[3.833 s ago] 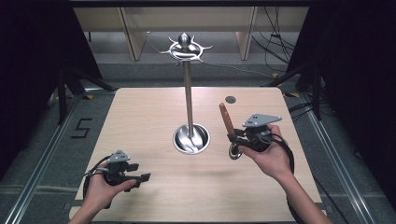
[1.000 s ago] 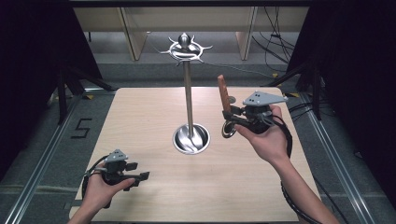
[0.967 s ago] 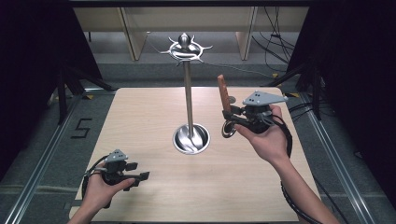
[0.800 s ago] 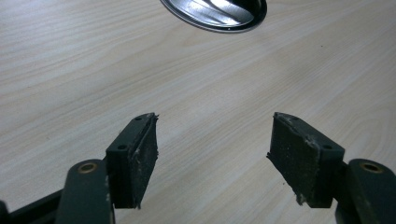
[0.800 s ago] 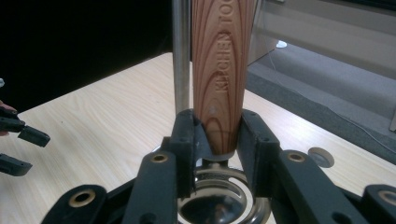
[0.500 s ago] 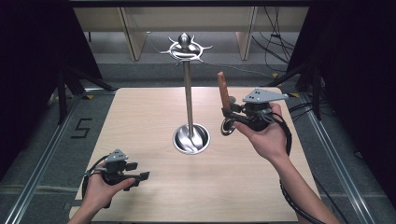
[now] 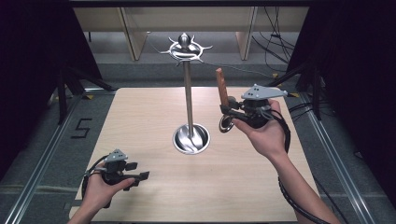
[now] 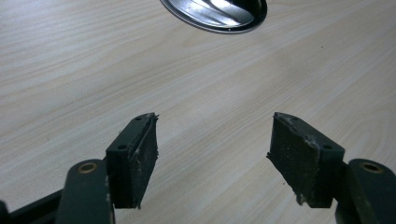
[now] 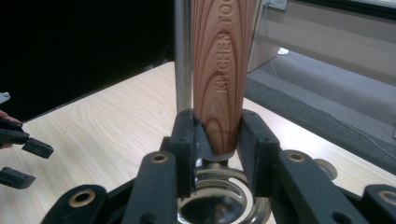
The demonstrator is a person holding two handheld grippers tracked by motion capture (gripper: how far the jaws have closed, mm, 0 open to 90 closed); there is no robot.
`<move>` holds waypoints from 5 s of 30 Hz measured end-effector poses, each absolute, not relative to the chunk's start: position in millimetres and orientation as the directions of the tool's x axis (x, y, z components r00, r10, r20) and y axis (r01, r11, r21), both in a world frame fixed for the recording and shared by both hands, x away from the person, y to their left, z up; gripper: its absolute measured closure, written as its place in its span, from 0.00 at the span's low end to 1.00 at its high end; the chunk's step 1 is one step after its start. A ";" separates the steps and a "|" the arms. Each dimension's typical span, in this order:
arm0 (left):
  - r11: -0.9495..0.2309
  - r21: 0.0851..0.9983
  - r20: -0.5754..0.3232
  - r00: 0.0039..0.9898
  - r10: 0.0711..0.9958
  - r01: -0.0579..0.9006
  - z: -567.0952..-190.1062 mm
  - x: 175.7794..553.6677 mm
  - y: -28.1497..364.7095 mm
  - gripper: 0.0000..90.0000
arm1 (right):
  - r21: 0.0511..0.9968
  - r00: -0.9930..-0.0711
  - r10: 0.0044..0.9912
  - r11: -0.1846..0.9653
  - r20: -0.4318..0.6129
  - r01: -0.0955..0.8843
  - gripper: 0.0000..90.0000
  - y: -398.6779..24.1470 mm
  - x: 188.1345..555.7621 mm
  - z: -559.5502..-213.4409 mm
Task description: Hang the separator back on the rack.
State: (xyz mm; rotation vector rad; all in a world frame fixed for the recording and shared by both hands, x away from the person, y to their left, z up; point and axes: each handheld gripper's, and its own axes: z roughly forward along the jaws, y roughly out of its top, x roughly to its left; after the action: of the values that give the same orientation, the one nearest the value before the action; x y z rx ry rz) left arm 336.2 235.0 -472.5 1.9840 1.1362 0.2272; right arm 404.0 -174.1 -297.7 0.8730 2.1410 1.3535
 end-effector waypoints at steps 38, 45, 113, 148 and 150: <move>-0.265 0.726 -0.223 0.582 0.782 0.635 -471.8 336.9 235.4 0.35 | 0.933 -0.692 0.721 0.277 -0.043 0.230 0.78 -163.8 405.9 -283.5; -0.269 0.726 -0.219 0.584 0.782 0.633 -471.4 337.2 235.8 0.35 | 0.936 -0.707 0.706 0.267 -0.030 0.228 0.78 -158.3 407.0 -280.7; -0.267 0.729 -0.232 0.594 0.770 0.630 -470.5 336.7 237.1 0.35 | 0.934 -0.736 0.676 0.249 0.022 0.257 0.72 -124.8 425.3 -287.7; -0.261 0.723 -0.233 0.581 0.780 0.640 -473.0 336.6 236.0 0.35 | 0.839 -0.662 0.749 0.351 0.015 0.416 0.50 -238.7 368.8 -364.9; -0.259 0.723 -0.233 0.579 0.781 0.641 -473.2 336.5 235.5 0.35 | 0.831 -0.651 0.759 0.351 0.018 0.432 0.49 -248.3 367.6 -371.9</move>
State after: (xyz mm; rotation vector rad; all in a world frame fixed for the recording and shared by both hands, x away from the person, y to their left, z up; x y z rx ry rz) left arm 336.5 235.5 -473.2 1.9865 1.1355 0.2166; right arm 367.6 -248.3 -371.9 1.0471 2.2479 1.2115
